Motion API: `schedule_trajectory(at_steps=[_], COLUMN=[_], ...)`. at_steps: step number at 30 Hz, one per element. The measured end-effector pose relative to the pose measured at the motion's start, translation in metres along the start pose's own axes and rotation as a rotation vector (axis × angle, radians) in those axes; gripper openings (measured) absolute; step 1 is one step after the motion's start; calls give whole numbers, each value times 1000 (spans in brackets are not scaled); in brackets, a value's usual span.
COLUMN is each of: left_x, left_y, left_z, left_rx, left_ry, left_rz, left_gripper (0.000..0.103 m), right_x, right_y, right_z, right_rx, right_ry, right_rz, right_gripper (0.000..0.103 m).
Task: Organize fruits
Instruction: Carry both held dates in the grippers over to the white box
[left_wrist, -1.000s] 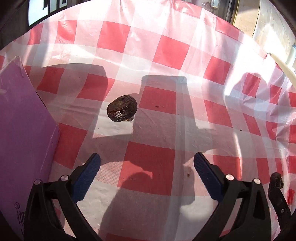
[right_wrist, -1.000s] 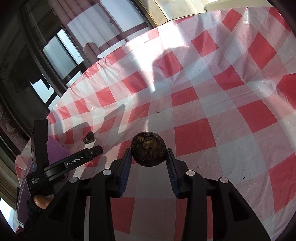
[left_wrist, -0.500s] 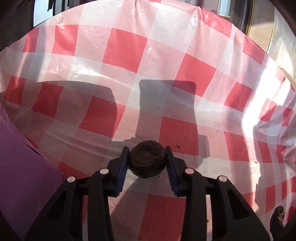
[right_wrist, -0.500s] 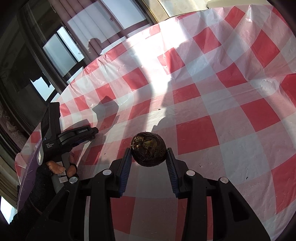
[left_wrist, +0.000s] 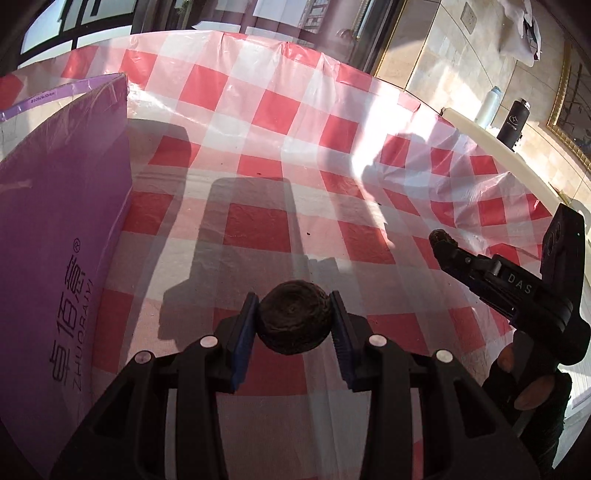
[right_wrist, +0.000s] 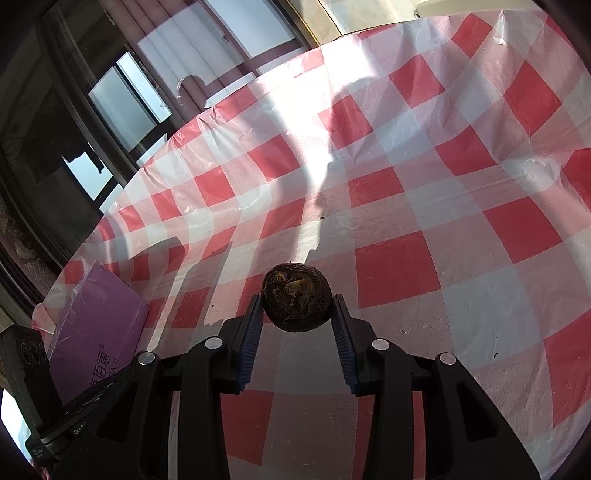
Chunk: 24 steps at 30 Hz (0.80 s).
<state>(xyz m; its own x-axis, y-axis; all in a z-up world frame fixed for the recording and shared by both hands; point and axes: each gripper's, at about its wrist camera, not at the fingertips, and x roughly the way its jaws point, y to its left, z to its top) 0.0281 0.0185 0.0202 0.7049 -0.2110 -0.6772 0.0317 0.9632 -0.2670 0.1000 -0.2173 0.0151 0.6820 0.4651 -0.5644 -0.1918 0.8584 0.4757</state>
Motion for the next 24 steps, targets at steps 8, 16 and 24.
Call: schedule_trajectory(at_steps=[8, 16, 24], left_x=[6, 8, 8], left_y=[11, 11, 10], left_z=[-2, -2, -1], left_rx=[-51, -54, -56], left_ry=[6, 15, 18], left_rz=[-78, -102, -82], left_gripper=[38, 38, 38], right_x=[0, 0, -1], right_y=[0, -1, -2], right_z=[0, 0, 1], right_rx=[2, -1, 5], right_ry=[-2, 1, -5], right_rz=[1, 13, 6], right_gripper=[38, 38, 38])
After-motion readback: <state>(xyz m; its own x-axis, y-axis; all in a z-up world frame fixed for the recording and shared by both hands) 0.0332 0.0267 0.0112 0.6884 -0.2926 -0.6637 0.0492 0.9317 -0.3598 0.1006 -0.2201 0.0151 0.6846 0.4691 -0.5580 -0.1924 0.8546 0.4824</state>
